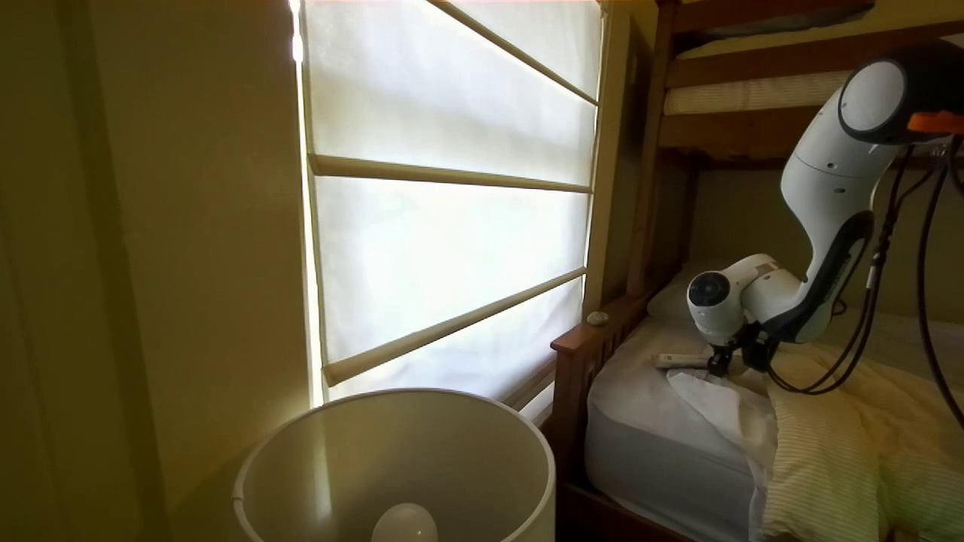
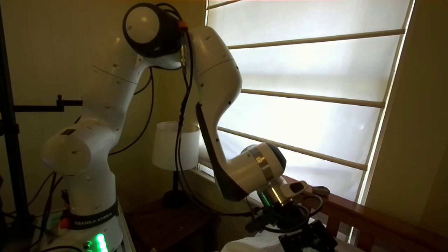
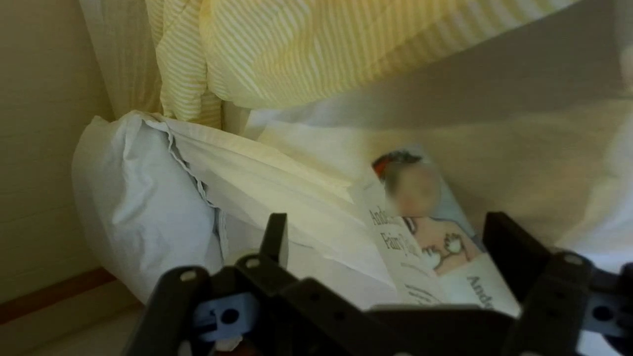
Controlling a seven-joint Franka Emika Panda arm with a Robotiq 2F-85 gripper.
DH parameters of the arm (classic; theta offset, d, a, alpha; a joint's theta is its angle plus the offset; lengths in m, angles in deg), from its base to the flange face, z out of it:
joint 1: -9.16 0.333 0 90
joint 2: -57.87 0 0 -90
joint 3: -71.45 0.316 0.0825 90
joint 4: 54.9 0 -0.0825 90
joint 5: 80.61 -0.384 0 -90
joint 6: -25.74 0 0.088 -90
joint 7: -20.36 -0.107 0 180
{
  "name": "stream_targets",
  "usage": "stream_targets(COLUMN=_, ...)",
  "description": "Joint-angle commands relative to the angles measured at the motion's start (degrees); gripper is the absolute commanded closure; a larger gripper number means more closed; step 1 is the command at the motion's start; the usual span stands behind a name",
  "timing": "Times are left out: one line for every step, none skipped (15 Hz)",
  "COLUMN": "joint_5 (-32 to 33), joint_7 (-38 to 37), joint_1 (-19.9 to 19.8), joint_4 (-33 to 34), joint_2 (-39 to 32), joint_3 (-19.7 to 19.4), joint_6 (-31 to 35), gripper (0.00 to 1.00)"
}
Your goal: Pick up the book from the bed and place it on the nightstand
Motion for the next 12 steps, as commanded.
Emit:
stream_targets(joint_5=-0.4, joint_7=1.8, joint_1=0.6, joint_4=-0.9, joint_2=2.1, joint_3=1.4, joint_6=-1.1, gripper=0.19)
stream_targets(joint_5=-0.4, joint_7=1.9, joint_1=0.7, joint_4=-0.8, joint_2=2.0, joint_3=1.6, joint_6=-1.0, gripper=0.28)
stream_targets(joint_5=-0.7, joint_7=2.3, joint_1=0.9, joint_4=-0.7, joint_2=1.9, joint_3=1.8, joint_6=-0.9, gripper=0.31)
stream_targets(joint_5=-0.8, joint_7=2.4, joint_1=0.9, joint_4=-0.7, joint_2=1.7, joint_3=1.9, joint_6=-0.7, gripper=0.38)
stream_targets(joint_5=-0.9, joint_7=2.7, joint_1=0.8, joint_4=-0.6, joint_2=1.5, joint_3=2.1, joint_6=-0.5, gripper=0.47)
stream_targets(joint_5=-1.3, joint_7=3.1, joint_1=0.7, joint_4=-0.6, joint_2=1.4, joint_3=2.2, joint_6=-0.2, gripper=0.53)
stream_targets(joint_5=-1.4, joint_7=3.3, joint_1=0.6, joint_4=-0.6, joint_2=1.3, joint_3=2.3, joint_6=-0.1, gripper=0.61)
stream_targets(joint_5=-1.3, joint_7=3.3, joint_1=0.6, joint_4=-0.6, joint_2=1.2, joint_3=2.4, joint_6=0.0, gripper=0.67)
stream_targets(joint_5=-1.5, joint_7=3.6, joint_1=0.5, joint_4=-0.6, joint_2=1.2, joint_3=2.4, joint_6=0.3, gripper=0.74)
stream_targets(joint_5=-1.6, joint_7=3.8, joint_1=0.4, joint_4=-0.6, joint_2=1.1, joint_3=2.5, joint_6=0.5, gripper=0.81)
stream_targets(joint_5=-1.8, joint_7=4.2, joint_1=0.3, joint_4=-0.6, joint_2=1.0, joint_3=2.5, joint_6=0.9, gripper=0.88)
stream_targets(joint_5=-2.0, joint_7=4.7, joint_1=0.2, joint_4=-0.6, joint_2=0.9, joint_3=2.5, joint_6=1.4, gripper=0.95)
